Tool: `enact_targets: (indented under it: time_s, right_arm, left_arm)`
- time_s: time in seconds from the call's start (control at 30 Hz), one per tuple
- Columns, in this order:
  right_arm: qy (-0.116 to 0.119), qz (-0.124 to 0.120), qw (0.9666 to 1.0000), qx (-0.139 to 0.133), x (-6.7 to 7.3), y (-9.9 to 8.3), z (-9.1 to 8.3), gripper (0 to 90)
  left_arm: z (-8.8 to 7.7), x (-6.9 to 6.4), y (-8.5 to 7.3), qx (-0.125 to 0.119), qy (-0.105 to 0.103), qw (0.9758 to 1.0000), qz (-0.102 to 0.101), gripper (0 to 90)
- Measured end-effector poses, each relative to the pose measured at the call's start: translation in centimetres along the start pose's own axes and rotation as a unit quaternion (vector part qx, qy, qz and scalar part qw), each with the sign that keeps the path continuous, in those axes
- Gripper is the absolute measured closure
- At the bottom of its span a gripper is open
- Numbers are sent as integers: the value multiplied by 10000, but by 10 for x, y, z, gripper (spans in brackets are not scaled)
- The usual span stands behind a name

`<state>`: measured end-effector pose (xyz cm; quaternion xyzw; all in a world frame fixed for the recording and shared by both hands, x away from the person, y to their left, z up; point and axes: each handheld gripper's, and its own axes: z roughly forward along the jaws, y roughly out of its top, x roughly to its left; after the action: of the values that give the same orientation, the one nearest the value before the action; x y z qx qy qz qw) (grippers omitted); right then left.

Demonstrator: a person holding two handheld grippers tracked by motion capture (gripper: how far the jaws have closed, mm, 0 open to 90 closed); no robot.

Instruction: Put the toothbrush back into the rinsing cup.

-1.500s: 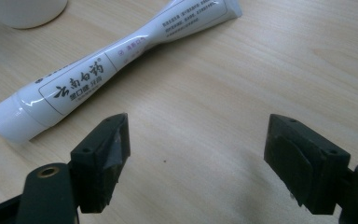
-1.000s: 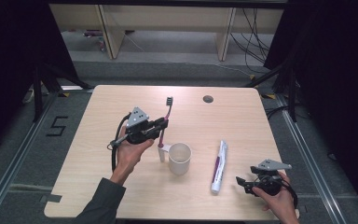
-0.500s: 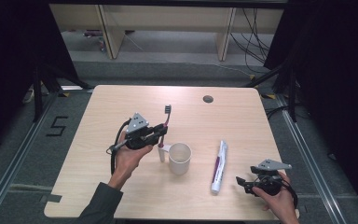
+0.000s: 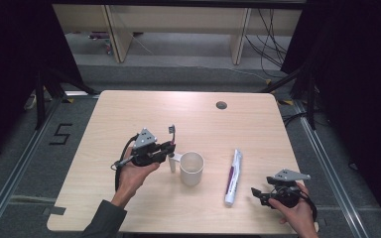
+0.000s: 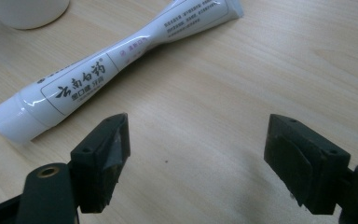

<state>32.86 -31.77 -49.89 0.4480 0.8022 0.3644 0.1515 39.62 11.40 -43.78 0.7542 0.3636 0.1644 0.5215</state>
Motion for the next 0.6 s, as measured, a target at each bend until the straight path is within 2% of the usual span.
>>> enact_targets:
  time_s: [0.2, 0.4, 0.43, 0.53, 0.6]
  right_arm:
    - [43, 14, 10000, 9, 0, 0, 0, 231]
    - [49, -5, 10000, -13, 0, 0, 0, 231]
    - [52, -18, 10000, -27, -1, 0, 1, 231]
    - [48, -5, 10000, -12, 0, 0, 0, 231]
    - [42, -22, 10000, -19, 0, 0, 0, 231]
  left_arm:
    - [2, 0, -6, 97, -36, 9999, -18, 766]
    - [1, -4, -6, 111, 5, 9999, 16, 569]
    - [-1, -5, -5, 114, 83, 9999, -51, 513]
    - [-6, -5, -2, 63, 140, 9999, -58, 450]
    - [-9, -6, -1, 52, 93, 9999, -93, 434]
